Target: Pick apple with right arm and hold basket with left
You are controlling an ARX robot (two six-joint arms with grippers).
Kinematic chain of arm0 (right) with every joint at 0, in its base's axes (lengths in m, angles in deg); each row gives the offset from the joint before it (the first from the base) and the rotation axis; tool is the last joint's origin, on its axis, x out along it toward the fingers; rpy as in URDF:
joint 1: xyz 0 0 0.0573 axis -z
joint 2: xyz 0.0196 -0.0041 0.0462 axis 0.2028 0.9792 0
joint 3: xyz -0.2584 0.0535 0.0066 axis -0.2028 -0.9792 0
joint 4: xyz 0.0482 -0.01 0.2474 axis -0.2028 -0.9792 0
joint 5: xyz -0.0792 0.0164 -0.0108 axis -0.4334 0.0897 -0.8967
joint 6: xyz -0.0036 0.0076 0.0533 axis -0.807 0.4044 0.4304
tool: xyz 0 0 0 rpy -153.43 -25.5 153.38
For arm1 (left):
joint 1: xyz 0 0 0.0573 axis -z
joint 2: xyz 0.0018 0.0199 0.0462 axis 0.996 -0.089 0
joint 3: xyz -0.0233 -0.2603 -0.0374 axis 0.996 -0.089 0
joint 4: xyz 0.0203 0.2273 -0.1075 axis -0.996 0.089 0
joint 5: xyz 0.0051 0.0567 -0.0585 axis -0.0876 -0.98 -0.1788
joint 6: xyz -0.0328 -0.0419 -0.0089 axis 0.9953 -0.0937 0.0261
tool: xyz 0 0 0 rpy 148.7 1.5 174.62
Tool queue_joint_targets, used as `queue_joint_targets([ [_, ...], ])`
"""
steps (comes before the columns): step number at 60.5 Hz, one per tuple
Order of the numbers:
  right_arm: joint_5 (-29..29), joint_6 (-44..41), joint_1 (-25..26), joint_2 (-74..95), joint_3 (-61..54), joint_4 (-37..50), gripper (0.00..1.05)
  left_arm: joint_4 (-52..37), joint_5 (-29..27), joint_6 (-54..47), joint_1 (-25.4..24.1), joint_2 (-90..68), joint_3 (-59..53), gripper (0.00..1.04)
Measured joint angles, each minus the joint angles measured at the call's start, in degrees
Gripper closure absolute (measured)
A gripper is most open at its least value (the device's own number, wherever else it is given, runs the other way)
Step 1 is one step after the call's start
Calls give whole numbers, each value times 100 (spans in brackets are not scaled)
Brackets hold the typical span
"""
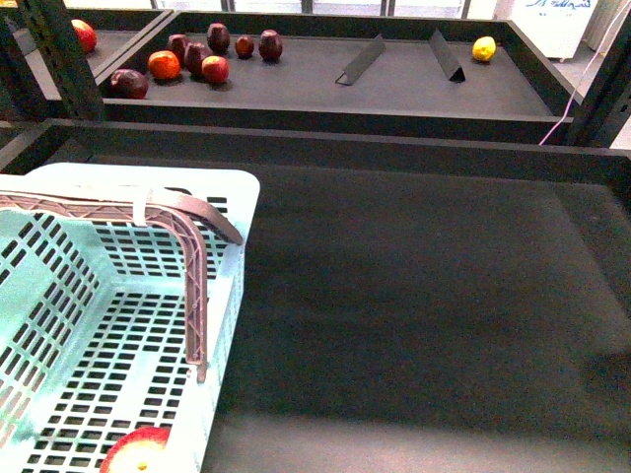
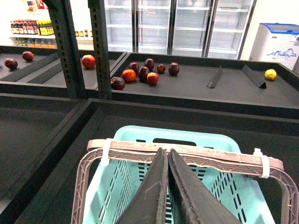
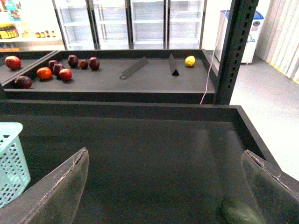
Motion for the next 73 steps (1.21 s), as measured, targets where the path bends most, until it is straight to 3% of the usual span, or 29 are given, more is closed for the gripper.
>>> queue_joint_targets([
  [33, 0, 0, 0, 0, 0, 0, 9, 1290, -2, 0, 0, 1296, 0, 101],
  [39, -2, -2, 0, 0, 0, 0, 9, 2238, 0, 0, 0, 2111, 2, 101],
  [73, 0, 0, 0, 0, 0, 0, 9, 2299, -2, 0, 0, 2277, 2, 101],
])
